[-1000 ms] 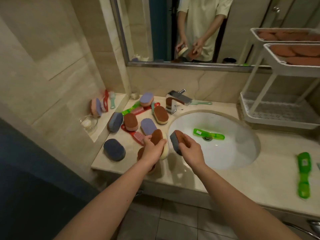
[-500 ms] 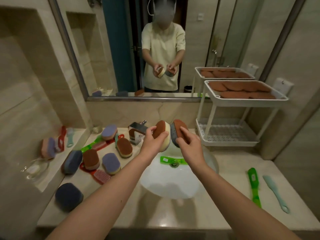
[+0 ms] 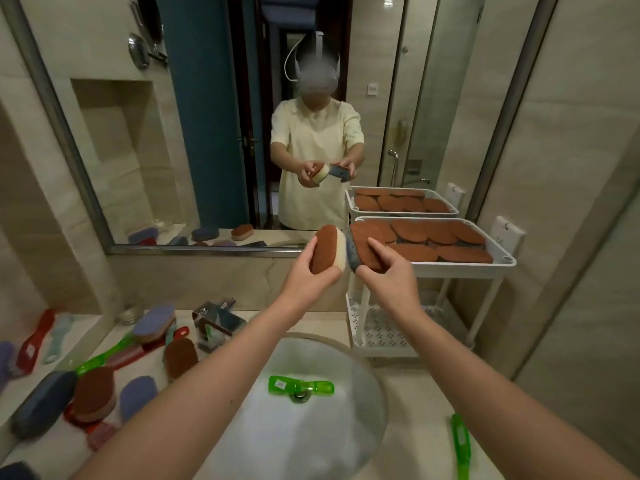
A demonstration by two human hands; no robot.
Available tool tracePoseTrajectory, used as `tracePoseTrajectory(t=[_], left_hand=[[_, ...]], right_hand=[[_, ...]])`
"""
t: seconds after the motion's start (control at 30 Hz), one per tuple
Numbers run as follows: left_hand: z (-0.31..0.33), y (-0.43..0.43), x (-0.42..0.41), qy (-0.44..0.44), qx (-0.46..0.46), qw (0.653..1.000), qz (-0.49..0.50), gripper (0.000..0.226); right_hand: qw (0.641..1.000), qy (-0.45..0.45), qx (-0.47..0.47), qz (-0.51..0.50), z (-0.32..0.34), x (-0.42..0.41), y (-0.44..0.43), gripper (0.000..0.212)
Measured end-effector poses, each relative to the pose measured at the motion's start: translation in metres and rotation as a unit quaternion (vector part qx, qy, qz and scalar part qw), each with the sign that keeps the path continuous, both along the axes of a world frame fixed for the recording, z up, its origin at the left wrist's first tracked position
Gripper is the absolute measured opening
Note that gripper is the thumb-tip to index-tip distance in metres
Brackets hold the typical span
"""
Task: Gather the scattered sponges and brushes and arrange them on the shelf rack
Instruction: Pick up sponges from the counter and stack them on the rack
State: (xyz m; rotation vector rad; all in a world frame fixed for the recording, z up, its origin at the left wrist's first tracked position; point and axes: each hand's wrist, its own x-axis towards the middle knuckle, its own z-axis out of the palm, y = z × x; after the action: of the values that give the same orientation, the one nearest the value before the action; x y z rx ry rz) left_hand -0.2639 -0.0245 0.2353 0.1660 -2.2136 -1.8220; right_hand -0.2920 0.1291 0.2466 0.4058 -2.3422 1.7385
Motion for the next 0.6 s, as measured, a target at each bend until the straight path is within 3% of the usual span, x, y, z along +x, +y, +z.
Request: tracePoseTrajectory(t=[0.27, 0.6], left_hand=[[0.026, 0.044, -0.065, 0.055, -0.022, 0.998, 0.021, 0.08], [0.031, 0.091, -0.142, 0.049, -0.066, 0.994, 0.069, 0.074]], right_hand=[[1.0, 0.027, 0.006, -0.004, 0.026, -0.075, 0.049, 0.059], [0.997, 0.032, 0.066, -0.008, 0.025, -0.161, 0.085, 0.055]])
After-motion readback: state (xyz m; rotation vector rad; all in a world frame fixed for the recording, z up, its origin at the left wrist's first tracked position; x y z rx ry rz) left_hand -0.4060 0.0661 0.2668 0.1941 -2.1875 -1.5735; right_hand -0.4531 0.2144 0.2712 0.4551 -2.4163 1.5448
